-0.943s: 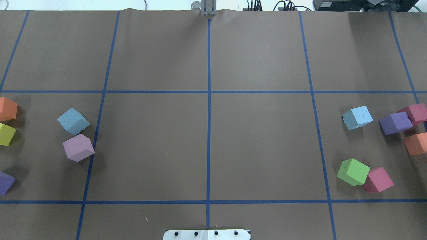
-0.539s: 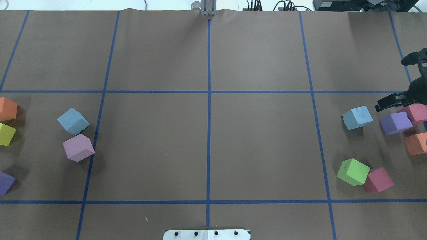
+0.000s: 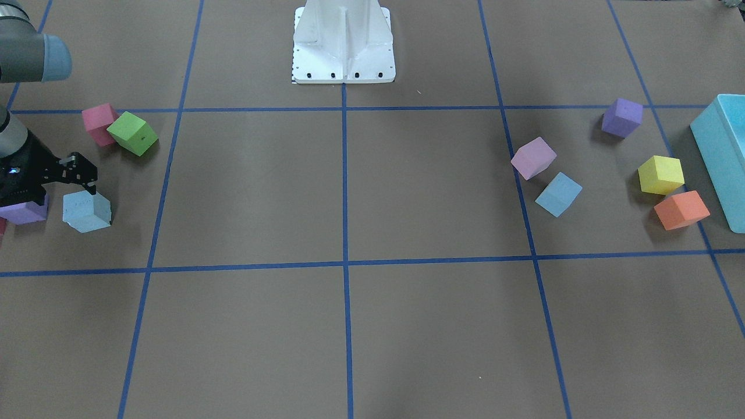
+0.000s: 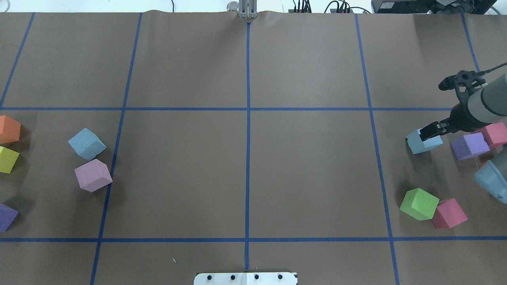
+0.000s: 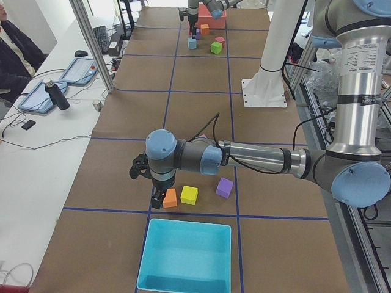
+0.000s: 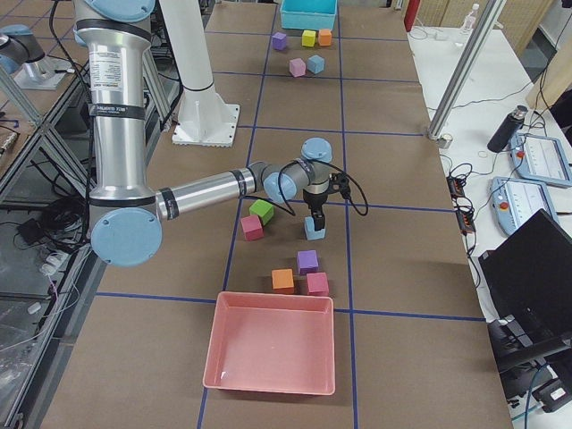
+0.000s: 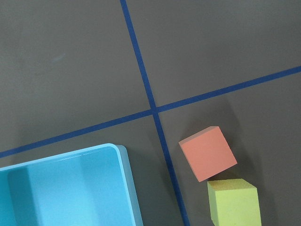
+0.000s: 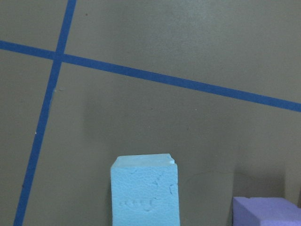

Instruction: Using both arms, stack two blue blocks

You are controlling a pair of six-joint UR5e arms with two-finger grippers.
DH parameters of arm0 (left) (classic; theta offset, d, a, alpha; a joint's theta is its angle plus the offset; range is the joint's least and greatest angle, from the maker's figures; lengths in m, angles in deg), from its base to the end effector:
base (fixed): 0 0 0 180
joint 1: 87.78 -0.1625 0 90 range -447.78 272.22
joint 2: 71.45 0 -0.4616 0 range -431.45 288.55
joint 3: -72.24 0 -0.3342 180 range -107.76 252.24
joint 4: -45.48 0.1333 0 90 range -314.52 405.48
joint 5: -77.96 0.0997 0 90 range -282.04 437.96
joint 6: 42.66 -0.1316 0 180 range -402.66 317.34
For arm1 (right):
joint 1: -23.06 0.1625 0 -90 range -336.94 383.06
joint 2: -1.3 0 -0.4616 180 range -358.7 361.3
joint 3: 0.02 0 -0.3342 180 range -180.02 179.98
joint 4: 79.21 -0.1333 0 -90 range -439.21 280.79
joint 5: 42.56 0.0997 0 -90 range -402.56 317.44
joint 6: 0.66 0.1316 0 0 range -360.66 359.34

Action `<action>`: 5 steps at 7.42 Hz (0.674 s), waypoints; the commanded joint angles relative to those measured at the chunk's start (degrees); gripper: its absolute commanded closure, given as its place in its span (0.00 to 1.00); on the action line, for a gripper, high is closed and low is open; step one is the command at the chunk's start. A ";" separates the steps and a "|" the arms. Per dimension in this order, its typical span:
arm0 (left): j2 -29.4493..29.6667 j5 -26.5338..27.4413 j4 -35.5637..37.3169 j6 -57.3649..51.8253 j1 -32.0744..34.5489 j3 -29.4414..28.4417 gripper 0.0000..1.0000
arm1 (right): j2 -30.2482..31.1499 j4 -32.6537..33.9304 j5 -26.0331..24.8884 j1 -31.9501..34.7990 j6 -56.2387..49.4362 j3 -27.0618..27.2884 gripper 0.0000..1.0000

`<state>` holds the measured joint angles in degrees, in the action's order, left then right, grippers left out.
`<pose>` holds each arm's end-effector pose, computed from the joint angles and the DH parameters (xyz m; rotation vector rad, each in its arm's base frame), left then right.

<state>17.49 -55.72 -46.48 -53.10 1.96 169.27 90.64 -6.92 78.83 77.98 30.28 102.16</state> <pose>-0.0404 -0.4359 0.6698 0.1991 0.7481 0.2301 -0.2195 -0.4252 0.5959 0.1446 -0.7323 -0.2149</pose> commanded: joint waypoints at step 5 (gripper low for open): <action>-0.09 0.00 -0.06 -0.02 0.00 0.00 0.02 | -2.49 -9.27 -0.27 -2.98 0.61 -10.51 0.01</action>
<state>17.42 -55.72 -46.48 -53.04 1.96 169.27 89.17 -15.60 78.56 75.63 30.67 93.16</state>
